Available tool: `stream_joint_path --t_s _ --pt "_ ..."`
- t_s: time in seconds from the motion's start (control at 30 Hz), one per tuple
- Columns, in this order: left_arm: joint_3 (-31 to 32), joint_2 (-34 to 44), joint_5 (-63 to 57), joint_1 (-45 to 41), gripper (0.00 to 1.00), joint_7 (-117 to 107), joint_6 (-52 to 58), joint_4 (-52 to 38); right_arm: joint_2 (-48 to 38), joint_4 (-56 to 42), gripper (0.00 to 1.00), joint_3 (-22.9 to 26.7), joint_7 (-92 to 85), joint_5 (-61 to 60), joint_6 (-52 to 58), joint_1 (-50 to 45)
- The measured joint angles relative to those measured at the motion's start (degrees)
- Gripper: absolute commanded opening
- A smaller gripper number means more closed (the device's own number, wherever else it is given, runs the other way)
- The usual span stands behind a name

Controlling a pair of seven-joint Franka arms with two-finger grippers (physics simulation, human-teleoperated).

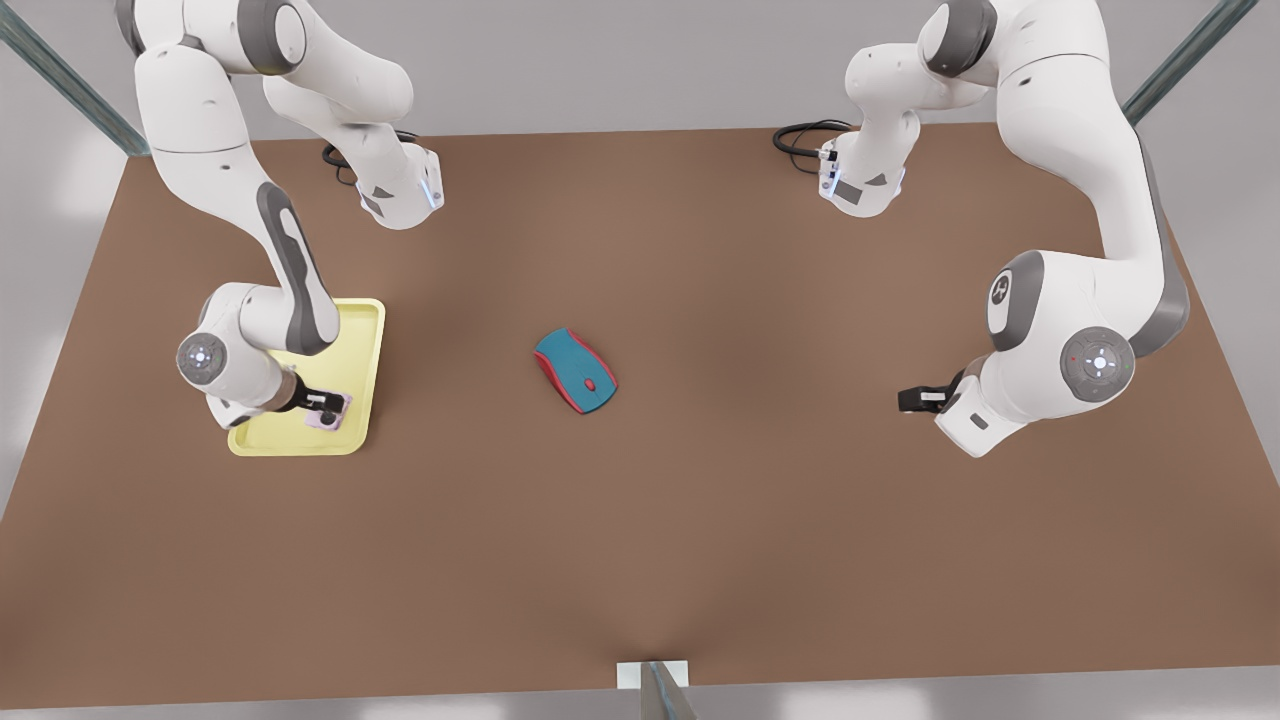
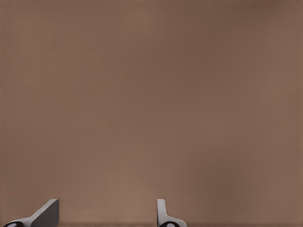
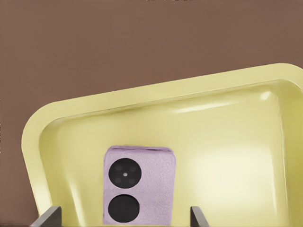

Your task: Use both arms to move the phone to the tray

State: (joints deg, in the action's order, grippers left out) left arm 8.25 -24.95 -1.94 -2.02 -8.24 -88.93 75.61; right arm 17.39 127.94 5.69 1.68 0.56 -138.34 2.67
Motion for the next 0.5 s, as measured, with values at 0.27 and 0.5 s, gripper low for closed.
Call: stream_joint_path --t_s 0.27,0.5 --pt "-0.16 0.79 -0.65 -0.01 1.00 -0.49 0.02 -1.56 -5.47 -31.98 1.00 -2.62 -6.42 0.04 17.90 -0.69" --pt "-0.32 3.99 -1.73 -0.01 1.00 -0.13 1.04 -3.80 -6.21 -43.87 1.00 -5.21 -5.59 0.96 37.04 -2.48"
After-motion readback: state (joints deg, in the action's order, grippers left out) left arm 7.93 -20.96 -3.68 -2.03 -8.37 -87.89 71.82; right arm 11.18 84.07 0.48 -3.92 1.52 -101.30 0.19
